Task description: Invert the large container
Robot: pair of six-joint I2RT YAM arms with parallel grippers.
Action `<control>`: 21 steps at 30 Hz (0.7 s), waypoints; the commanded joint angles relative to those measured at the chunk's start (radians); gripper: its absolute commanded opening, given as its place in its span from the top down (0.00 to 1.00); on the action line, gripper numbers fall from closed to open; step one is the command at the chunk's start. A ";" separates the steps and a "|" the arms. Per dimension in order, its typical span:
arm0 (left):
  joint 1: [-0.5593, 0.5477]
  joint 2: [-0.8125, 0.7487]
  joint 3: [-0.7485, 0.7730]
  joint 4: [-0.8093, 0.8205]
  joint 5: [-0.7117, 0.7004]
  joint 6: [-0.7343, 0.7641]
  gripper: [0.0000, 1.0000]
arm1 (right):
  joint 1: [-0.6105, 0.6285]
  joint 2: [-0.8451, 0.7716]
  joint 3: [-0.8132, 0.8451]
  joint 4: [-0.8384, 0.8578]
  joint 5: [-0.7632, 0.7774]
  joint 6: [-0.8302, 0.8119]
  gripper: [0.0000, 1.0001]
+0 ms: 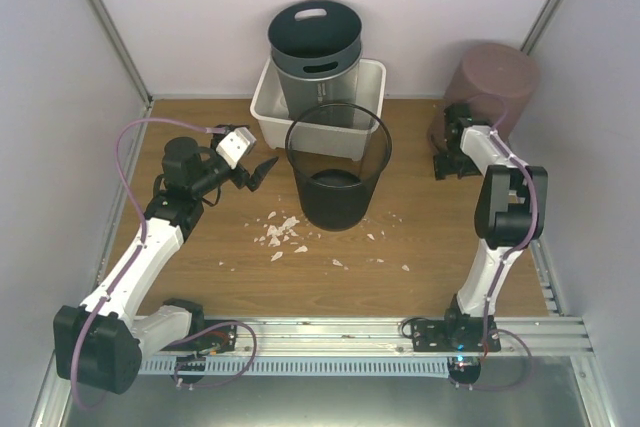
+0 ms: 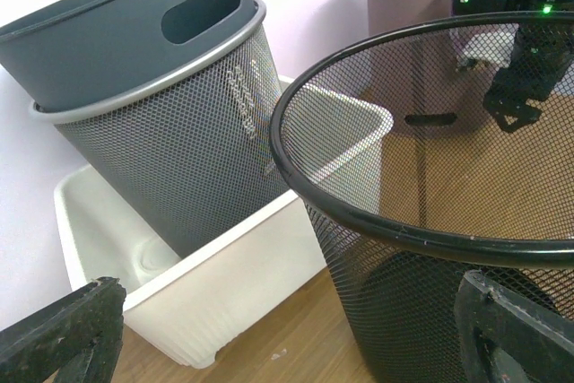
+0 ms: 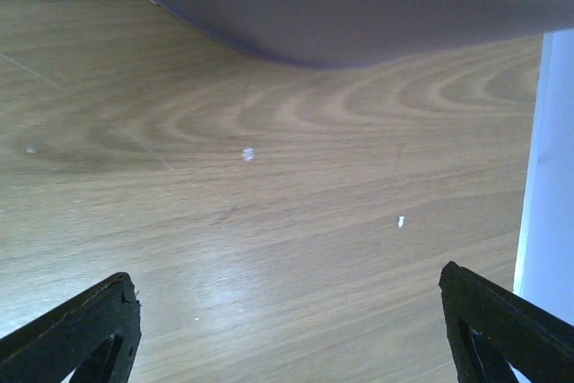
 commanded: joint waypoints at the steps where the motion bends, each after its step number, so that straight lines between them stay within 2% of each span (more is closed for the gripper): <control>1: 0.006 -0.003 0.028 0.034 0.019 -0.001 0.01 | -0.037 0.014 -0.011 0.049 -0.011 -0.075 0.09; 7: 0.005 0.012 0.034 0.027 0.021 0.001 0.01 | -0.055 0.089 0.092 0.058 0.033 -0.160 0.10; 14: 0.005 0.019 0.037 0.023 0.015 0.011 0.01 | -0.050 0.162 0.201 0.059 0.005 -0.191 0.10; 21: 0.006 0.030 0.049 0.020 0.014 0.018 0.01 | -0.041 0.184 0.226 0.062 -0.045 -0.203 0.12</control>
